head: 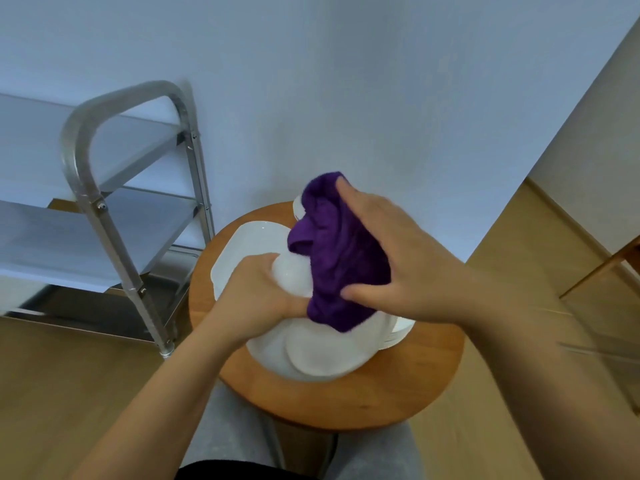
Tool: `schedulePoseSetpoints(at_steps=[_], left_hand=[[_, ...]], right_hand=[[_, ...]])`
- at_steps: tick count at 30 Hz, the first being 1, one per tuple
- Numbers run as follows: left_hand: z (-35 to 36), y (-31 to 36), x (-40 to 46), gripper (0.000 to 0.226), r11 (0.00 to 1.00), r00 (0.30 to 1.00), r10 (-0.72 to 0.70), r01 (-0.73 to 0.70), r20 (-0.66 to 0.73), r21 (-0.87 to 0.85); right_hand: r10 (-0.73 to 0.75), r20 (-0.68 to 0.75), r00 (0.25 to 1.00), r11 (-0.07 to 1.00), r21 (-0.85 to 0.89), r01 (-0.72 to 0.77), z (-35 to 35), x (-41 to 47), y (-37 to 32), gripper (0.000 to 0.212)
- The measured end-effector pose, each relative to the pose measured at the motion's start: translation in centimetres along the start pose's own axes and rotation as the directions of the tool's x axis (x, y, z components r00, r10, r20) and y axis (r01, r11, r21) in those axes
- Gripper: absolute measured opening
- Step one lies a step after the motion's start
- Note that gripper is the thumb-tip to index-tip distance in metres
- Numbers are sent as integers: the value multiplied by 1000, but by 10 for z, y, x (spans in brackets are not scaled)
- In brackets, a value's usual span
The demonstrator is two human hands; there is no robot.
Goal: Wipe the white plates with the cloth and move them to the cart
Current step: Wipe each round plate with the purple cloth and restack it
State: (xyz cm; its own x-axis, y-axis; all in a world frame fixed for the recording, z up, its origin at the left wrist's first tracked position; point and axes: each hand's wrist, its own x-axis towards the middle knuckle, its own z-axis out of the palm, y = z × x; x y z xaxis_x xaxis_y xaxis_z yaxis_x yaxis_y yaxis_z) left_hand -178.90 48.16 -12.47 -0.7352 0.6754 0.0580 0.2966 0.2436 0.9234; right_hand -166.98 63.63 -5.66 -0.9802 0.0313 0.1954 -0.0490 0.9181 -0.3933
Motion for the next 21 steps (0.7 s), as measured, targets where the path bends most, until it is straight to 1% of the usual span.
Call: schedulePoseSetpoints(at_steps=[2, 3, 4, 5, 7, 8, 11, 13, 14, 16, 17, 19, 21], left_hand=[[0, 4, -1, 47, 994, 993, 46, -56, 110, 89], [1, 6, -2, 46, 989, 987, 68, -86, 148, 119], [1, 9, -2, 45, 984, 981, 88, -112, 171, 137], [2, 12, -2, 46, 979, 978, 104, -133, 182, 153], [1, 14, -3, 46, 967, 972, 139, -175, 188, 186], [0, 14, -5, 46, 959, 969, 156, -196, 192, 207], [-4, 12, -10, 48, 952, 967, 173, -212, 186, 219], [-12, 11, -12, 61, 973, 982, 133, -156, 137, 170], [-16, 10, -12, 67, 988, 989, 110, -120, 97, 100], [-23, 7, -12, 70, 990, 996, 80, -73, 50, -124], [-25, 6, -13, 68, 971, 995, 81, -66, 54, -228], [-24, 2, -13, 65, 927, 994, 84, -53, 67, -372], [-21, -4, -9, 62, 852, 999, 43, -31, 12, -522]], right_hand=[[-13, 86, 996, 959, -282, 37, -3, 3, 6, 111], [-7, 118, 993, 935, -352, 49, -2, 5, 8, 113], [4, 144, 990, 936, -349, 47, -1, 7, 9, 113], [22, 160, 987, 958, -287, 25, -1, 8, 10, 111], [62, 168, 984, 996, -67, -51, -3, 6, 14, 103], [81, 168, 982, 995, 39, -89, -5, 5, 17, 99], [145, 183, 972, 938, 288, -195, -11, 1, 25, 93], [172, 156, 973, 877, 425, -223, -14, -6, 34, 90], [172, 130, 976, 831, 513, -215, -14, -9, 40, 88], [188, 76, 979, 699, 690, -187, -11, -18, 51, 81], [204, 52, 978, 634, 754, -172, -8, -22, 56, 79], [219, 4, 976, 504, 856, -117, 2, -31, 63, 80], [289, -56, 956, 367, 929, -56, 23, -41, 63, 84]])
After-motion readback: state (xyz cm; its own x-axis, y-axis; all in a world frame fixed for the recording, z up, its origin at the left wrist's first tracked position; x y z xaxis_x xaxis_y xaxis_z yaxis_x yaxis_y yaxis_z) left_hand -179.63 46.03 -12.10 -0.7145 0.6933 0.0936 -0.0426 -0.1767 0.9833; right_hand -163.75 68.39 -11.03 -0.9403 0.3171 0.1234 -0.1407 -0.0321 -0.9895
